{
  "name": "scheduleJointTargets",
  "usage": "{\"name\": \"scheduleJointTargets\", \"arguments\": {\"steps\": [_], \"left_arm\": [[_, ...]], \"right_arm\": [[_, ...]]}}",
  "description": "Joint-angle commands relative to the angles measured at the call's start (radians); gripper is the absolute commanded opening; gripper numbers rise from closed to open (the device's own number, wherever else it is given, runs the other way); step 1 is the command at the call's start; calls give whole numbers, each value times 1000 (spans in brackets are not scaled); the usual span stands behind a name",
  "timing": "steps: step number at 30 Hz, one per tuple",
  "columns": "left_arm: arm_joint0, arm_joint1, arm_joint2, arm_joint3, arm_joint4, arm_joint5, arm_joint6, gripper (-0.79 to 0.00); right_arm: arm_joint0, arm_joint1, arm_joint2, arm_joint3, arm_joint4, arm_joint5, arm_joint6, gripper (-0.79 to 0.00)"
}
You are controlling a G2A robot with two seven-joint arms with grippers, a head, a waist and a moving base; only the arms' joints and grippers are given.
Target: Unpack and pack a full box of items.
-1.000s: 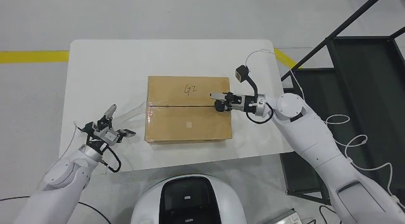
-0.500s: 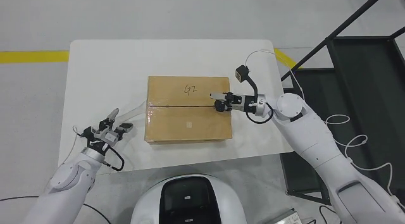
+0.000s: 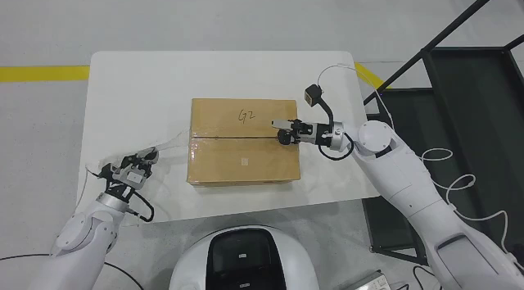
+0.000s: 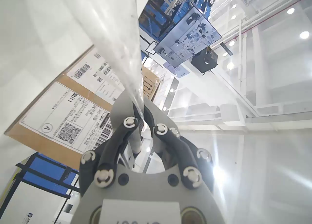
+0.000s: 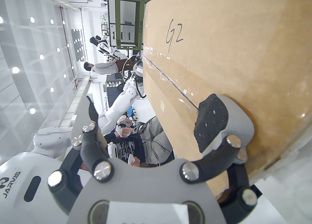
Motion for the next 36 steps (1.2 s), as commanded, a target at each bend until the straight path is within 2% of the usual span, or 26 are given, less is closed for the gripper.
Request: {"name": "scheduleJointTargets", "arguments": {"steps": [1, 9, 16, 21, 36], "left_arm": [[10, -1, -18, -25, -7, -22, -15, -785], [40, -3, -64, -153, 85, -48, -2, -785], [16, -10, -56, -233, 219, -46, 12, -785], [-24, -22, -8, -254, 317, -31, 21, -785], [-160, -64, 163, -249, 613, 93, 136, -785]], "right_arm": [[0, 0, 0, 0, 0, 0, 0, 0], [0, 0, 0, 0, 0, 0, 0, 0], [0, 0, 0, 0, 0, 0, 0, 0], [-17, 1, 11, -13, 8, 5, -17, 0], [-110, 28, 170, 19, 185, -45, 101, 0]]}}
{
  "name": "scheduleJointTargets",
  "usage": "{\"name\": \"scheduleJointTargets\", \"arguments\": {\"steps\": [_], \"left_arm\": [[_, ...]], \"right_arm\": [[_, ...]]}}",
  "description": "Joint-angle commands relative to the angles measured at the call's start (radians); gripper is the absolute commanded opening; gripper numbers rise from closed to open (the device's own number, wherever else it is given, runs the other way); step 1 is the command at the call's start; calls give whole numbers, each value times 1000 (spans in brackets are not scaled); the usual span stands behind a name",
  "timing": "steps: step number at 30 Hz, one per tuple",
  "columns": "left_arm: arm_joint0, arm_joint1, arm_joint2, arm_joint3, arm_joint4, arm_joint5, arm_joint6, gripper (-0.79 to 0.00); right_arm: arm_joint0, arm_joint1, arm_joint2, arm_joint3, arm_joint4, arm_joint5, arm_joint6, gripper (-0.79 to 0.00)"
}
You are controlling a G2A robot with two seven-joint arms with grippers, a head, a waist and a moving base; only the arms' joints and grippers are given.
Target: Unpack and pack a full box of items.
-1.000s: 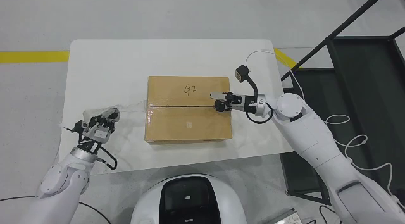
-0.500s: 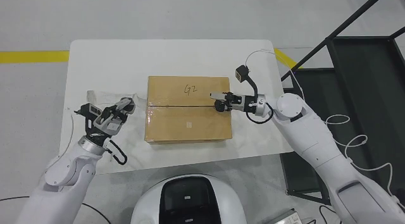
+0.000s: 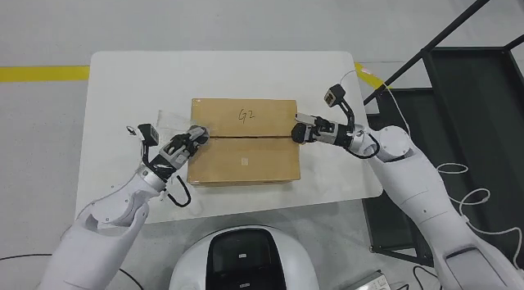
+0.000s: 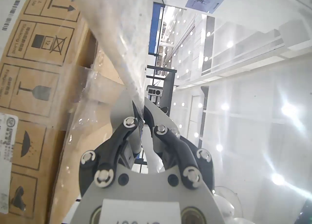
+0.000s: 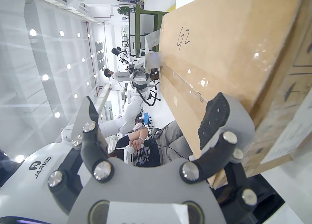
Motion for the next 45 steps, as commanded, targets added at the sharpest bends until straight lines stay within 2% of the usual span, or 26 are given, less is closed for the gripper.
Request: {"name": "scheduleJointTargets", "arguments": {"steps": [1, 9, 17, 18, 20, 21, 22, 29, 39, 45], "left_arm": [[-10, -4, 18, -3, 47, 16, 14, -785], [-45, -21, 76, -17, 193, 116, 71, -785], [-75, -39, 118, -17, 285, 166, 118, -785], [-77, -41, 123, -16, 296, 170, 122, -763], [-83, -45, 131, -16, 325, 179, 129, -486], [-86, -47, 135, -16, 339, 183, 134, -296], [-88, -49, 139, -15, 351, 187, 139, 0], [-99, -62, 161, -16, 395, 191, 148, 0], [-92, -77, 166, -43, 407, 122, 136, 0], [-115, -94, 195, -32, 408, 108, 133, 0]], "right_arm": [[-14, 4, 23, 6, 20, -7, 9, 0], [-97, 23, 147, 36, 109, -58, 23, 0], [-189, 39, 258, 18, 163, -83, 33, 0], [-197, 40, 267, 13, 166, -83, 33, 0], [-210, 41, 279, 1, 169, -83, 33, 0], [-215, 42, 284, -4, 170, -83, 33, 0], [-220, 42, 288, -8, 170, -83, 32, 0], [-242, 41, 309, -25, 173, -86, 24, 0], [-284, 41, 360, -28, 201, -106, 13, 0], [-302, 40, 386, -21, 213, -110, 7, 0]]}}
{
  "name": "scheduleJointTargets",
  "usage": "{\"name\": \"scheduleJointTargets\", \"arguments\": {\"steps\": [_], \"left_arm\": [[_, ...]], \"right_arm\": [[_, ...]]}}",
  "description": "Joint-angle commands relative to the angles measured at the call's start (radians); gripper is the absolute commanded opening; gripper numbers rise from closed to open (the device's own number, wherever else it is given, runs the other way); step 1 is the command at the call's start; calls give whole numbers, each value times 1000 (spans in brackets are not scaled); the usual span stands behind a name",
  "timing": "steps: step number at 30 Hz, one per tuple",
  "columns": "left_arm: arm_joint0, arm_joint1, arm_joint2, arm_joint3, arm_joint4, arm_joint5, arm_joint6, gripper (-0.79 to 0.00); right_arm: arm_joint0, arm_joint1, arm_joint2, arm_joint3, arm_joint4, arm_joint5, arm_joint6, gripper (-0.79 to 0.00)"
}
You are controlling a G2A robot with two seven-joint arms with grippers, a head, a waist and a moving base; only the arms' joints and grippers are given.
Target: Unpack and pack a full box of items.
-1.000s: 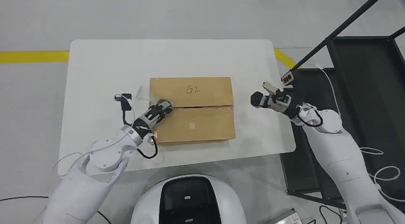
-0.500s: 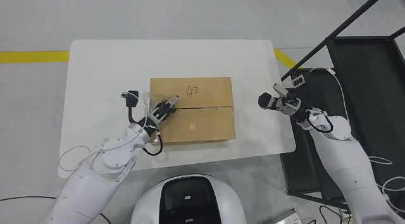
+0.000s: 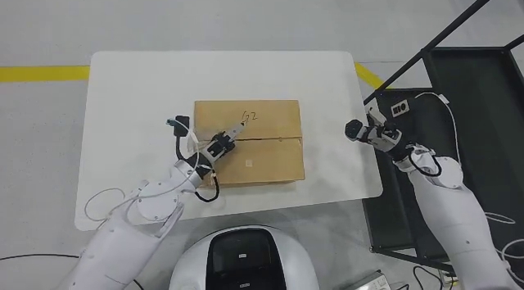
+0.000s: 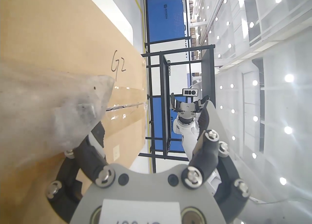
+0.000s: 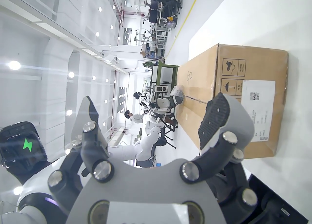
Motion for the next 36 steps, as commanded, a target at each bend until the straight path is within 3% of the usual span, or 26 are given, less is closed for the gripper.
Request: {"name": "scheduleJointTargets", "arguments": {"steps": [1, 11, 16, 24, 29, 32, 36], "left_arm": [[-13, -7, 14, 10, 1, -5, 0, 0], [-83, -46, 84, 73, 6, -66, -8, 0], [-67, -47, 75, 83, 16, -118, -53, 0], [66, -6, -73, -4, -68, -235, -225, 0], [148, 18, -177, -74, -122, -246, -315, 0], [187, 26, -226, -107, -154, -247, -337, 0], [244, 31, -293, -137, -182, -302, -276, 0]], "right_arm": [[-5, 0, 7, 3, 0, 0, -5, 0], [-12, -6, 20, 20, -3, 1, -26, 0], [-4, -10, 17, 28, -10, 3, -32, 0], [12, -14, 18, 31, -29, 4, -47, 0], [22, -18, 12, 27, -42, 8, -55, 0], [30, -20, 3, 25, -53, 13, -57, 0], [40, -23, -5, 24, -61, 15, -58, 0]]}}
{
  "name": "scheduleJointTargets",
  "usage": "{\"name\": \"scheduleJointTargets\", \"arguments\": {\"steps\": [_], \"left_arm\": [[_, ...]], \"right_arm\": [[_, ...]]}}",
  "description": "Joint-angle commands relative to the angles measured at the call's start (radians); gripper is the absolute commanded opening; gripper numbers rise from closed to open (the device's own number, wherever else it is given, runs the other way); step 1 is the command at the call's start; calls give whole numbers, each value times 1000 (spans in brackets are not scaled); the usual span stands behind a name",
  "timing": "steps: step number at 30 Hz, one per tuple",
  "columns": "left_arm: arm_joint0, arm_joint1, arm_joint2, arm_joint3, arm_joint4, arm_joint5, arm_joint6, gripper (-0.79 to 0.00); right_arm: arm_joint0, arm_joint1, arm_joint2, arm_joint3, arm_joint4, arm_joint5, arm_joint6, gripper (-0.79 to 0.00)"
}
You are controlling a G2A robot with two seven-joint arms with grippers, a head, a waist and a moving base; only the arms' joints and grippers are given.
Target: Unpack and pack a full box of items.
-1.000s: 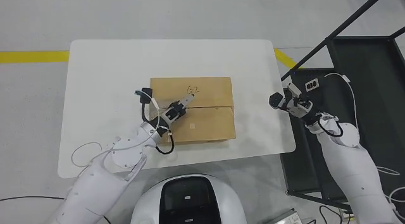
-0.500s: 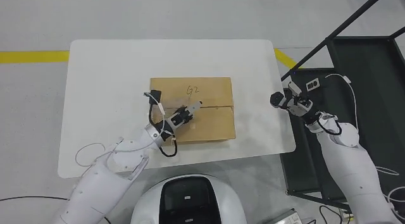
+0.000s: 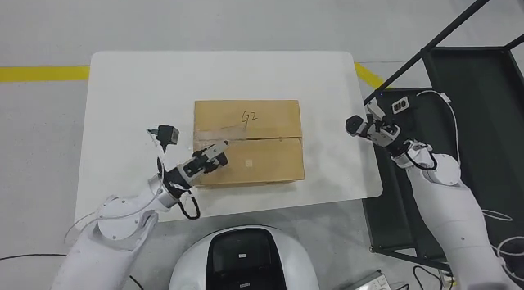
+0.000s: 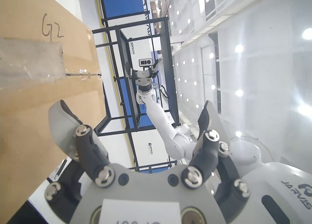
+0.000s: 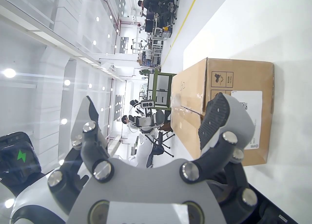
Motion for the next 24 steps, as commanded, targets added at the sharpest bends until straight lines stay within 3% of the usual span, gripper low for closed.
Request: {"name": "scheduleJointTargets", "arguments": {"steps": [1, 9, 16, 24], "left_arm": [[28, 1, -29, -7, -6, -27, 47, 0], [21, -10, -43, 35, 17, -36, 178, 0], [-70, -25, 14, 91, 95, 132, 208, 0], [-147, -48, 103, 117, 172, 196, 245, 0]], "right_arm": [[4, -1, -2, 2, -2, 1, 0, 0], [18, -5, -9, 8, -23, 3, -2, 0], [21, -8, -7, 18, -38, 3, -12, 0], [21, -10, 3, 29, -34, 4, -9, 0]]}}
